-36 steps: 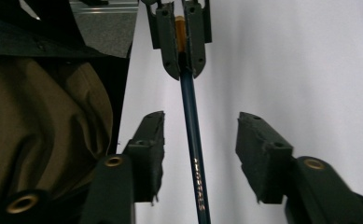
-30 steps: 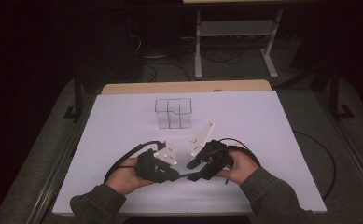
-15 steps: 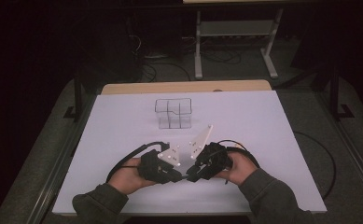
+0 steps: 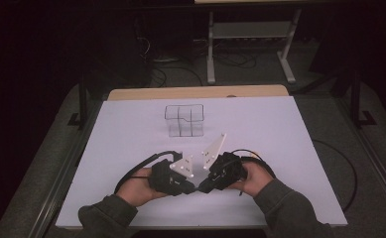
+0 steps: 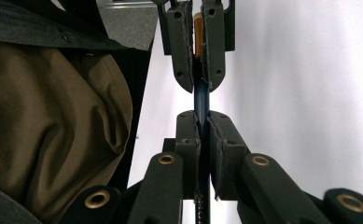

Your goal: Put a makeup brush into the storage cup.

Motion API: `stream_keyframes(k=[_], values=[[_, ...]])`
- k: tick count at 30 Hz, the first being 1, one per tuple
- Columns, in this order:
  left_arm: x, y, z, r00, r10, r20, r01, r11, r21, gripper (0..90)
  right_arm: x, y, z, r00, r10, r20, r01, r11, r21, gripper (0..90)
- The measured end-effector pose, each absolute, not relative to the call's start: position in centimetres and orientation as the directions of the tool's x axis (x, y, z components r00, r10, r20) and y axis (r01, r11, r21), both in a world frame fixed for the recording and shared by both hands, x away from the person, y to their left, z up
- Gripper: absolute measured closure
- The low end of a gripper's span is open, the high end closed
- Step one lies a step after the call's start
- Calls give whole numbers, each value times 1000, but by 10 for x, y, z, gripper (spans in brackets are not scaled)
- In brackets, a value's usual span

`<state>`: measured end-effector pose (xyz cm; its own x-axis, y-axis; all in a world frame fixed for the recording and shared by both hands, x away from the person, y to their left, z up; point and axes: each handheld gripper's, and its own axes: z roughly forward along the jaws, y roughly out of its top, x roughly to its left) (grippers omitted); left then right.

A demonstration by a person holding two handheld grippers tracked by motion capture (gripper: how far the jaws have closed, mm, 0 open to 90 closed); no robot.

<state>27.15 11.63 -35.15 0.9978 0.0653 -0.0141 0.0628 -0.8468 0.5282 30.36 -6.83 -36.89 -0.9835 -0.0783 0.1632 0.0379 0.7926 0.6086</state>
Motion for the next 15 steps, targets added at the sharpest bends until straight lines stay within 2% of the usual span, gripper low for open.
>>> stream_keyframes(k=[15], values=[[273, 116, -351, 998, 66, -23, 68, -843, 534, 825, 304, -71, -369, -983, -83, 162, 34, 789, 613, 826]])
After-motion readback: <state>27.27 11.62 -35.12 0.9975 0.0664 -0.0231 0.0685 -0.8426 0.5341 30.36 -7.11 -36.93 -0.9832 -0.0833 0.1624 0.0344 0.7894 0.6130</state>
